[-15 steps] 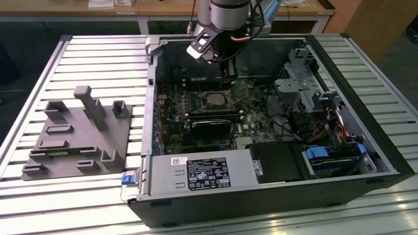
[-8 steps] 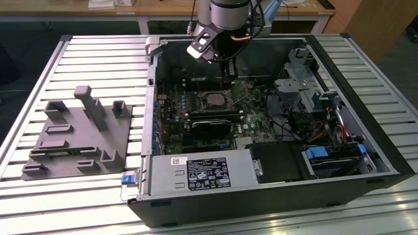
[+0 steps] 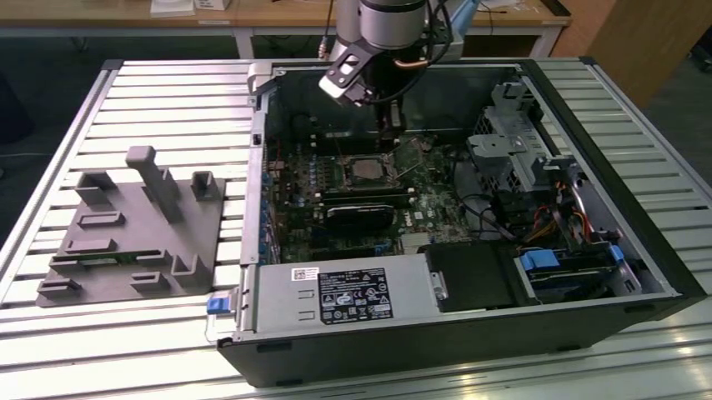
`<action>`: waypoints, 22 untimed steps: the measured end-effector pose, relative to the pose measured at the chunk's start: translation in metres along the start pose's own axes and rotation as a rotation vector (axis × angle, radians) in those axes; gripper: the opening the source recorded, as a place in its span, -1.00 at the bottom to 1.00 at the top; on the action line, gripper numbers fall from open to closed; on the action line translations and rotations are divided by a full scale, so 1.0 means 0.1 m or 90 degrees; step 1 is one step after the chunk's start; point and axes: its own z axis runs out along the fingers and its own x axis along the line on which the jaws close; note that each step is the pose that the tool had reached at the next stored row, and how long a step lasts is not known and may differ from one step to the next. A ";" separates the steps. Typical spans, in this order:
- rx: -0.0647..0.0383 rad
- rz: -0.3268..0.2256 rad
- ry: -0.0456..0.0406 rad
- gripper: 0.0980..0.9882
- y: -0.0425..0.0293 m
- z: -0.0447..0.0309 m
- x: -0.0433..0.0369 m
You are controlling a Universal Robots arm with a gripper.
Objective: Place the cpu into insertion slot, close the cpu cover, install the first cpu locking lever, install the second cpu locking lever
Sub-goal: 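Close the cpu cover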
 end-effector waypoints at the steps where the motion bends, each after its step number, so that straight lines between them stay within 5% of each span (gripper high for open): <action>1: 0.000 0.000 -0.0001 -0.98 0.008 0.000 0.000; 22: 0.000 0.000 -0.0001 -0.98 0.332 0.023 0.003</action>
